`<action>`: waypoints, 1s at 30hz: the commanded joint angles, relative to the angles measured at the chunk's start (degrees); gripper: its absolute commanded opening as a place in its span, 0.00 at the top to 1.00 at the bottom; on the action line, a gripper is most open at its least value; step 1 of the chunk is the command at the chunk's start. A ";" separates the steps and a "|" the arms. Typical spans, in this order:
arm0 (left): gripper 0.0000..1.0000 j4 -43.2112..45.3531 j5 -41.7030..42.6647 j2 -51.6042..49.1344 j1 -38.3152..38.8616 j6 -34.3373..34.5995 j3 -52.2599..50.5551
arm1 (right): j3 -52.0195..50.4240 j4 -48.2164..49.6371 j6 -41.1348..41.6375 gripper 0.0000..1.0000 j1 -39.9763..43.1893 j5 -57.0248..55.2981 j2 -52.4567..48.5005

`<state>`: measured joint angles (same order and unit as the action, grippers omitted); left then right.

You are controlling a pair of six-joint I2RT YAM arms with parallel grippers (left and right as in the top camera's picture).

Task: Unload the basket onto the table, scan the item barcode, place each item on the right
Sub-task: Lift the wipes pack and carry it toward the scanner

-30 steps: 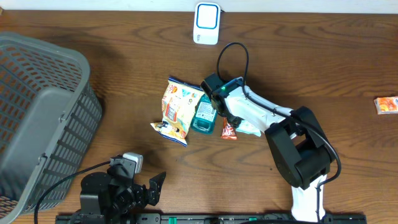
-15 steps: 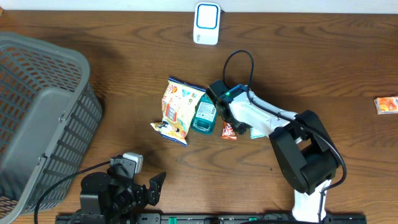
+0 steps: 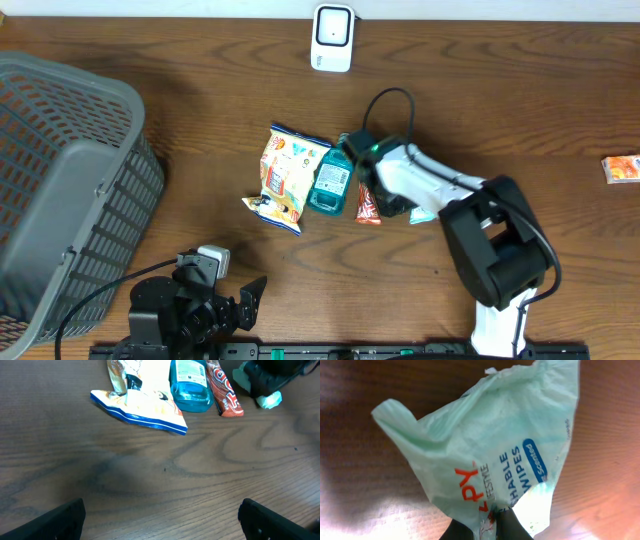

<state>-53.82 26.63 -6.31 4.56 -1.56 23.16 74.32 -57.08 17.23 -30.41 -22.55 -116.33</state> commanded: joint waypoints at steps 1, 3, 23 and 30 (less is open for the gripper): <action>0.02 -0.15 -0.28 0.28 -0.09 -0.57 0.52 | 2.40 -1.07 -10.29 0.99 2.49 30.16 -0.68; 0.02 -0.15 -0.28 0.28 -0.09 -0.57 0.52 | 4.28 -2.12 -16.50 0.99 5.18 41.20 2.25; 0.02 -0.15 -0.28 0.28 -0.09 -0.57 0.52 | -3.30 -4.22 -59.84 0.99 19.52 109.33 7.21; 0.02 -0.15 -0.28 0.28 -0.09 -0.57 0.52 | -3.74 -3.56 -72.35 0.99 18.82 112.04 7.21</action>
<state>-53.82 26.63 -6.31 4.56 -1.56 23.16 70.78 -60.71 -46.06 -10.85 83.22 -109.86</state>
